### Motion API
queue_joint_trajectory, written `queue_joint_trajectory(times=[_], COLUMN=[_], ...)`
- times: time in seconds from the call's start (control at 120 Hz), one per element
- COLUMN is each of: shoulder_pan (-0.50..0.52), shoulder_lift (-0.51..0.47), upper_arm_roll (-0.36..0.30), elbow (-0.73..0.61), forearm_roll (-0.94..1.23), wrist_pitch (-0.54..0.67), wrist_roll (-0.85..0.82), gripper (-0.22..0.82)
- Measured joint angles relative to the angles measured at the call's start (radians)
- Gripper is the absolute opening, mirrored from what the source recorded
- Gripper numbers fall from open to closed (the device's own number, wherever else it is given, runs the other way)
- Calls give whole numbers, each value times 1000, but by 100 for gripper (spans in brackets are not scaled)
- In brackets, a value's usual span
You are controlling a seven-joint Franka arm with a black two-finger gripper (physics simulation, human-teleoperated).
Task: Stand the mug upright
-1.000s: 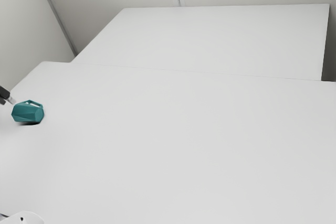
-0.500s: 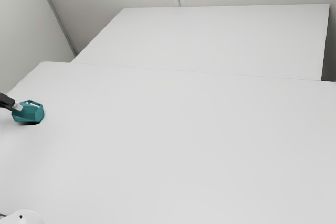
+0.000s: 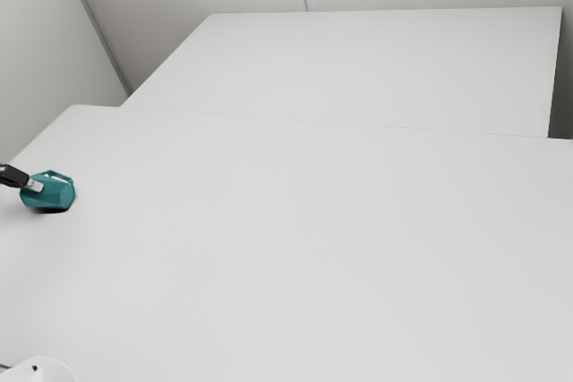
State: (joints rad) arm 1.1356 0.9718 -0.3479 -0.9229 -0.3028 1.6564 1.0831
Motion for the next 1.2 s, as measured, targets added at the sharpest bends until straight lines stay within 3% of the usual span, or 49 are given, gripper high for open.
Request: queue_joint_trajectory(times=[0.525,0.917,1.067,1.2], shoulder_pan=[1,1,-15,-64], shoulder_lift=[-3,-22,-103,-239], upper_arm_roll=[-11,-19,-14,-13], elbow=[-13,-25,-75,-181], forearm_roll=[-98,-112,-94,-57], wrist_pitch=[-30,-37,-37,-32], wrist_roll=[9,2,-5,-17], gripper=[-8,-17,-18,-18])
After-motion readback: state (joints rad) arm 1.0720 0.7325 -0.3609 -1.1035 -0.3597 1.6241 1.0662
